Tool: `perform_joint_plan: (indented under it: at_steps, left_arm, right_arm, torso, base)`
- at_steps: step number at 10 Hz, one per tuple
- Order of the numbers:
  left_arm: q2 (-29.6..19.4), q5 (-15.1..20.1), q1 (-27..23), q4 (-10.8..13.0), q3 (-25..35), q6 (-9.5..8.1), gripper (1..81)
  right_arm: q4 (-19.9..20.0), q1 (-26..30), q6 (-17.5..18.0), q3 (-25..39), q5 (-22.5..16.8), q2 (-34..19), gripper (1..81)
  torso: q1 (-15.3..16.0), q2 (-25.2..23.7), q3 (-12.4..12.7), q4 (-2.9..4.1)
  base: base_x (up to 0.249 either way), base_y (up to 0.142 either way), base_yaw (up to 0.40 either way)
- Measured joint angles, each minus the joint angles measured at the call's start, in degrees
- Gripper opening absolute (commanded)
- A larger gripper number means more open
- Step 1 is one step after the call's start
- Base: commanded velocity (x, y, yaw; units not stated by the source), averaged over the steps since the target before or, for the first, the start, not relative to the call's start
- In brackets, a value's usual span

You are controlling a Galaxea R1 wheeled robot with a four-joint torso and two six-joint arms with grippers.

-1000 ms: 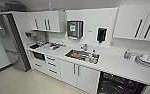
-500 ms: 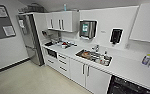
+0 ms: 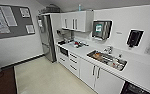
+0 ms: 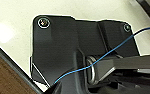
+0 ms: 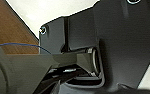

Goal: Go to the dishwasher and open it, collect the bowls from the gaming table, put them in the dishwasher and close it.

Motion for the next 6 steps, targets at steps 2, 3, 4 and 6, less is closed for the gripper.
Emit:
perform_joint_plan:
  at_steps: [2, 3, 4, 6]
  left_arm:
    - [0.0, 0.0, 0.0, 0.0, -0.3, 0.0, 81.1]
    - [0.1, -0.2, 0.1, 0.0, -0.6, 0.0, 81.1]
    - [0.2, -0.2, -0.1, 0.0, -0.7, 0.0, 81.1]
    - [0.4, -0.4, 0.0, 0.0, -0.7, 0.0, 81.1]
  right_arm:
    - [0.0, 0.0, 0.0, 0.4, 0.3, 0.5, 81.1]
    - [0.0, 0.0, 0.0, 0.4, 0.3, 0.3, 81.1]
    - [-0.1, 0.0, -0.1, 0.4, 0.3, 0.2, 81.1]
    - [-0.5, 0.0, -0.1, 0.7, 0.3, 0.2, 81.1]
  torso:
    - [0.0, 0.0, 0.0, 0.0]
    - [0.0, 0.0, 0.0, 0.0]
    - [0.0, 0.0, 0.0, 0.0]
    - [0.0, 0.0, 0.0, 0.0]
  base:
    - [0.0, 0.0, 0.359]
    - [0.0, 0.0, 0.359]
    - [0.0, 0.0, 0.359]
    - [0.0, 0.0, 0.359]
